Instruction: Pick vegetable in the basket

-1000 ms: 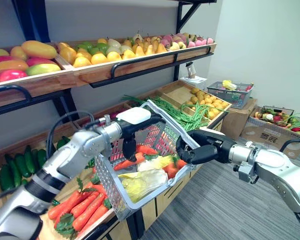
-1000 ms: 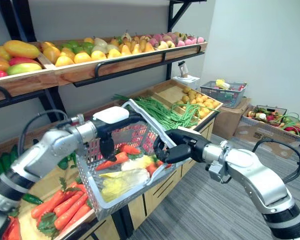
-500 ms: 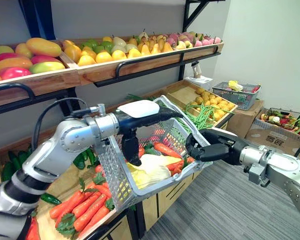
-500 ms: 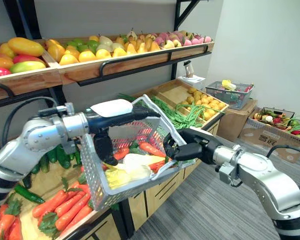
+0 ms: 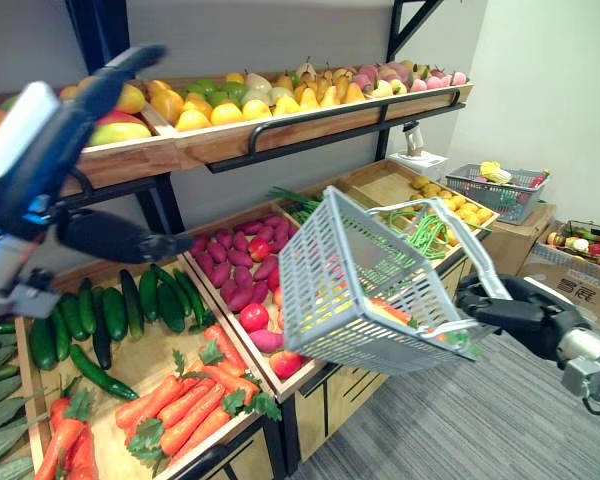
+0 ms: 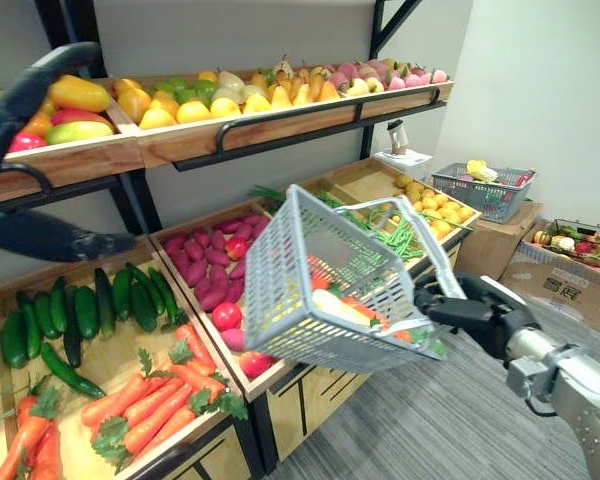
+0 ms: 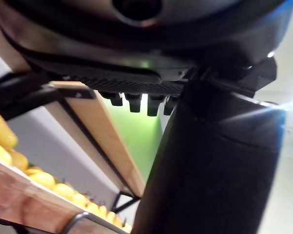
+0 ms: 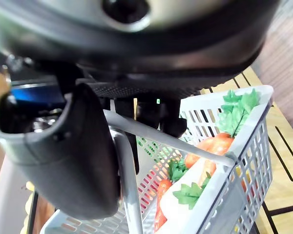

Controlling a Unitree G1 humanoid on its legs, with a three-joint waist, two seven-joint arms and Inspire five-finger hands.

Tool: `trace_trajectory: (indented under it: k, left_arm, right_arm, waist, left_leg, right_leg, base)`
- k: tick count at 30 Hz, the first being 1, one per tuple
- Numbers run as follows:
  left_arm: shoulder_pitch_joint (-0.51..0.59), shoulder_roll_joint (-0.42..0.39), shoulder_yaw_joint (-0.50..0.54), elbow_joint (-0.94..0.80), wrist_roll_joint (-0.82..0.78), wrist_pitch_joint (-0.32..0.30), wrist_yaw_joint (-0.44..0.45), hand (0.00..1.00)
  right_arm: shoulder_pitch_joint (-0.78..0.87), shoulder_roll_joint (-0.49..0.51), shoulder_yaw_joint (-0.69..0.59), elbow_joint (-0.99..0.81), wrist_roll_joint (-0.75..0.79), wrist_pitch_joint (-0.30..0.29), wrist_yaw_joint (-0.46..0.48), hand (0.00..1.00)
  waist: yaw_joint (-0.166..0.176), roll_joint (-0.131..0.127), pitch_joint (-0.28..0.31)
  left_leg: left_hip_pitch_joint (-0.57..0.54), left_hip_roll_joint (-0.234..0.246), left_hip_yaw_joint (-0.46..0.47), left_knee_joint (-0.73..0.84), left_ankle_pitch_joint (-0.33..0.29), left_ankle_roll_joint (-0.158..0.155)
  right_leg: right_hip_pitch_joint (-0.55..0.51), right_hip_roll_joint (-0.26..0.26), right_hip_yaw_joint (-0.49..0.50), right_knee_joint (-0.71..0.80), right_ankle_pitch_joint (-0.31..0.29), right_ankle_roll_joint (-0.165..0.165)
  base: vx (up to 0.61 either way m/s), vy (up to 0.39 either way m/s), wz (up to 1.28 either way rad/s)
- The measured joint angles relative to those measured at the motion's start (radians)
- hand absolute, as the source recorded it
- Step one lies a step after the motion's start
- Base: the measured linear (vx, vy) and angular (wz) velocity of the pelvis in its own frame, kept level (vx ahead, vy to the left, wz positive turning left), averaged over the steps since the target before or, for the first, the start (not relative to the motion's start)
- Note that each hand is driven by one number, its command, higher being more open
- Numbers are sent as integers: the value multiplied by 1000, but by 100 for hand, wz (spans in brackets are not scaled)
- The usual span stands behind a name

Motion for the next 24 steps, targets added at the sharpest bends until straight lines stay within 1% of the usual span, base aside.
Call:
trace_trajectory:
  k: [2,3,4,6,7,8,9,11,12,14,15,18,20,21,23,24]
  left_arm:
    - [36,-18,0,7,-1,-14,30,100]
    - [47,-31,1,16,-15,-33,60,100]
    - [55,-43,5,23,-42,-45,75,100]
    - [69,-137,53,29,-103,-79,156,100]
    - [69,-207,99,32,-132,-99,216,100]
    - [70,-244,122,34,-149,-105,245,100]
    - [72,-324,163,44,-182,-117,297,100]
    - [88,-458,208,80,-229,-120,355,100]
    - [101,-491,216,94,-238,-116,364,100]
    - [181,-608,221,146,-240,-100,402,100]
    - [204,-643,222,176,-240,-96,418,100]
    - [240,-706,254,296,-243,-96,473,100]
    - [250,-734,282,338,-244,-105,497,100]
    - [254,-753,309,389,-255,-131,519,100]
    - [252,-765,315,443,-273,-159,557,100]
    - [251,-783,312,479,-275,-171,588,100]
  right_arm:
    - [0,0,-9,35,-2,-11,-31,0]
    - [0,0,-14,57,-5,-12,-51,0]
    - [0,0,-16,69,-12,-12,-62,0]
    - [0,14,-34,116,-47,-17,-92,0]
    - [0,49,-61,136,-57,-18,-104,0]
    - [0,68,-73,142,-65,-18,-110,0]
    - [0,107,-94,152,-84,-18,-123,0]
    - [4,160,-126,161,-103,-18,-148,0]
    - [8,174,-137,161,-106,-18,-153,0]
    - [39,215,-175,161,-114,-19,-160,0]
    - [53,229,-189,161,-114,-19,-160,0]
    - [93,283,-240,162,-114,-26,-155,0]
    - [110,309,-256,175,-114,-37,-157,0]
    - [114,338,-263,214,-112,-53,-170,0]
    - [122,381,-264,263,-109,-88,-203,0]
    - [126,426,-262,288,-103,-108,-245,0]
  waist:
    - [10,-19,-2]
    - [12,-27,-2]
    - [12,-29,-1]
    - [9,-29,-1]
    - [7,-28,-1]
    - [5,-27,0]
    - [2,-22,2]
    - [-2,-14,3]
    - [-4,-12,5]
    - [-4,-16,10]
    - [-5,-19,14]
    - [-9,-29,38]
    - [-13,-30,42]
    - [-16,-31,42]
    - [-15,-31,42]
    - [-15,-30,43]
  left_leg:
    - [-12,-5,-12,1,0,2]
    - [-17,-7,-16,2,0,4]
    - [-19,-9,-18,2,0,4]
    - [-26,-14,-18,1,1,6]
    - [-34,-16,-18,1,1,7]
    - [-35,-16,-19,1,2,7]
    - [-35,-15,-22,1,2,7]
    - [-34,-16,-46,-1,-2,13]
    - [-33,-17,-46,0,-4,16]
    - [-34,-17,-46,7,-14,23]
    - [-35,-16,-46,14,-17,22]
    - [-43,-15,-47,39,-32,22]
    - [-51,-14,-49,53,-38,18]
    - [-53,-14,-51,58,-41,20]
    - [-57,-15,-55,62,-41,21]
    - [-59,-15,-59,62,-41,21]
  right_leg:
    - [-3,-6,-5,0,1,1]
    - [-5,-10,-8,0,1,1]
    - [-6,-11,-9,0,1,1]
    - [-13,-15,-7,3,2,2]
    - [-23,-16,-5,4,4,5]
    - [-25,-16,-4,4,4,5]
    - [-26,-14,0,4,5,5]
    - [-26,-12,4,4,5,5]
    - [-25,-11,5,4,5,5]
    - [-25,-11,10,4,4,6]
    - [-24,-11,10,4,4,6]
    - [-23,-12,14,4,5,6]
    - [-23,-14,14,4,5,6]
    - [-23,-16,13,3,4,6]
    - [-22,-18,10,3,4,6]
    - [-22,-20,6,3,3,5]
  base:
    - [-68,48,10]
    - [-59,35,11]
    - [-44,37,6]
    - [-15,44,-1]
    - [2,36,-3]
    - [8,28,-6]
    - [5,16,-7]
    - [-3,12,-6]
    - [-24,15,-4]
    - [-48,19,-5]
    - [-43,11,-5]
    - [-55,13,-4]
    - [-47,26,0]
    - [0,0,0]
    - [-19,25,5]
    - [-26,29,12]
